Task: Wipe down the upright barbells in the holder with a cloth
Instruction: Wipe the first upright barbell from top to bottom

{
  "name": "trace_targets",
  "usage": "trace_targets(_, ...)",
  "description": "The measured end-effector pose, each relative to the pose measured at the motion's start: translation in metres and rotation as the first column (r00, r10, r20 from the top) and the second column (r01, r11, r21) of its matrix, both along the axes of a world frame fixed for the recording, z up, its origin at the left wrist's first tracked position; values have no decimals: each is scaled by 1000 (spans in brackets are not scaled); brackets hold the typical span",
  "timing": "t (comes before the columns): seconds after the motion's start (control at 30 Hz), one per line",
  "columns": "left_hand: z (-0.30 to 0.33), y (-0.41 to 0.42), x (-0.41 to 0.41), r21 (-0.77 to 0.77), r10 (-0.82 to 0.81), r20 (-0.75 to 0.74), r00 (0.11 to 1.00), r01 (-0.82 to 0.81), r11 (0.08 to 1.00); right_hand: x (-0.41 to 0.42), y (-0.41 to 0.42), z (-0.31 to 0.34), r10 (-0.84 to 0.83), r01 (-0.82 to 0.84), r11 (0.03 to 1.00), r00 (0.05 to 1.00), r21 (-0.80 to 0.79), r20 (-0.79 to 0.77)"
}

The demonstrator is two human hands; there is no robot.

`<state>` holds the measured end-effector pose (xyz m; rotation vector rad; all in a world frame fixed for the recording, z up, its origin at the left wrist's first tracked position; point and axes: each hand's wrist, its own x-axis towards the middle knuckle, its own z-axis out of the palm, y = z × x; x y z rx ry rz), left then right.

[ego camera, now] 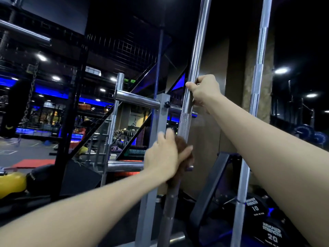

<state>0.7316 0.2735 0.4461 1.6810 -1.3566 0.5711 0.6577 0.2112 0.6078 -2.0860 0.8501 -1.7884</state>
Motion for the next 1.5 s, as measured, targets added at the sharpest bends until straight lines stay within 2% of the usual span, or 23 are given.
trace_targets(0.1, 36, -11, -8, -114, -59, -90, 994, 48, 992, -1, -7, 0, 23, -23, 1000, 1000, -8, 22)
trace_targets(0.2, 26, -13, -10, -155, -71, -94, 993, 56, 986, -4, -12, -3, 91, -91, 996, 995, -7, 29)
trace_targets(0.37, -40, -1, -6, 12, -3, -62, 998, 4, 1000, -3, -10, -6, 112, -112, 994, 992, -3, 52)
trace_targets(0.53, -32, 4, -4, 67, -1, -72, 997, 6, 998, -1, -2, -6, 95, -97, 995, 993, 20, 66)
trace_targets(0.7, 30, -11, -12, -130, -82, -148, 986, 63, 989, -1, -11, -6, 90, -91, 996, 993, 8, 71)
trace_targets(0.77, 26, -13, -15, -182, -85, -160, 983, 55, 982, 0, -16, -7, 111, -111, 994, 991, -1, 73)
trace_targets(0.83, -4, -10, -11, -152, -67, -151, 986, 44, 987, 1, -17, -8, 117, -117, 993, 990, -7, 78)
trace_targets(0.93, -60, 1, -8, 14, 26, -77, 997, -25, 1000, 1, -14, -10, 120, -121, 993, 989, 6, 86)
trace_targets(1.03, -67, 2, -4, 75, 23, -57, 998, -18, 997, 1, -12, -16, 105, -108, 994, 990, 21, 92)
trace_targets(1.23, -39, -1, 7, 30, -67, 11, 998, 66, 997, -2, -6, -18, 116, -119, 992, 991, 38, 72)
trace_targets(1.37, -57, -8, 3, -47, -104, -126, 987, 99, 994, -1, -16, -21, 159, -159, 987, 985, -8, 74)
trace_targets(1.5, -71, -5, 2, -8, -84, -139, 987, 84, 996, 2, -15, -24, 130, -129, 991, 989, -24, 72)
